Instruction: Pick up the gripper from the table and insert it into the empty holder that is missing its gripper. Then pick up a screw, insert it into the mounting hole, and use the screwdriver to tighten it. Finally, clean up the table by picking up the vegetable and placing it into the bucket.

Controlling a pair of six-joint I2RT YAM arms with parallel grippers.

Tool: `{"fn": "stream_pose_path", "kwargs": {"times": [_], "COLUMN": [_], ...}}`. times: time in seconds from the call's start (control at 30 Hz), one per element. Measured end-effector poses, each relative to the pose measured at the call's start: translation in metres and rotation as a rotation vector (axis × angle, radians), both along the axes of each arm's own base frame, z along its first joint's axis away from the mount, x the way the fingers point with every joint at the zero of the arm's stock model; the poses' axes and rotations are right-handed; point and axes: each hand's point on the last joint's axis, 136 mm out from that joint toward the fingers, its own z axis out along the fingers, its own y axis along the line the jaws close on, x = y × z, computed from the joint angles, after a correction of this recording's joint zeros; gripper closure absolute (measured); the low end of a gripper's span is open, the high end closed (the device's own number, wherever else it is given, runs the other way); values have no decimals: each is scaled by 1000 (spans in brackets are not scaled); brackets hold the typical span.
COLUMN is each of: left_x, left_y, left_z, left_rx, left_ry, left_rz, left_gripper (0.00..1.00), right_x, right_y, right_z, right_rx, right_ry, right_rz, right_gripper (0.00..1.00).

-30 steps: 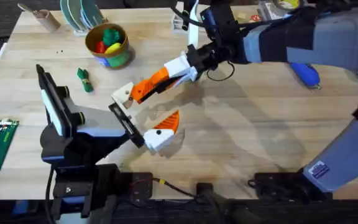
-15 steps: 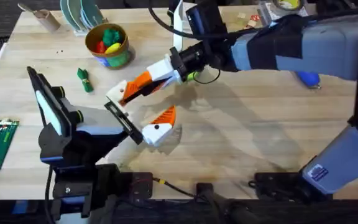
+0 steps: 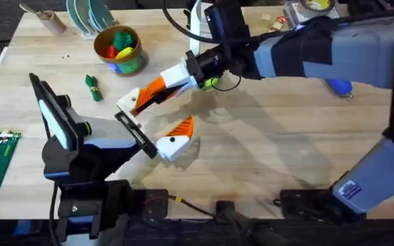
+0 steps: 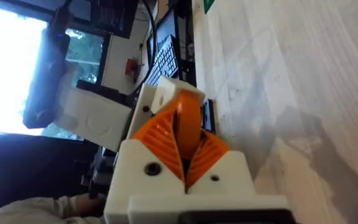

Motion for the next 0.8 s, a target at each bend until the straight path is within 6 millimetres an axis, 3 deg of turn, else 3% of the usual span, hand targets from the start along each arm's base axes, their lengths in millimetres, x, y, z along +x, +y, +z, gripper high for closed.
{"fn": "stream_pose_path", "kwargs": {"times": [0.8], "left_x": [-8], "left_y": [-5], "left_z": [1], "left_rx": [-7], "left_ry": [0], "left_rz": [-58], "left_gripper": [8], "right_x": [-1], "right_y": [3], "right_z": [-1], "right_rx": [0], "right_ry": [-18], "right_rz": [0], "right_gripper": [984]}}
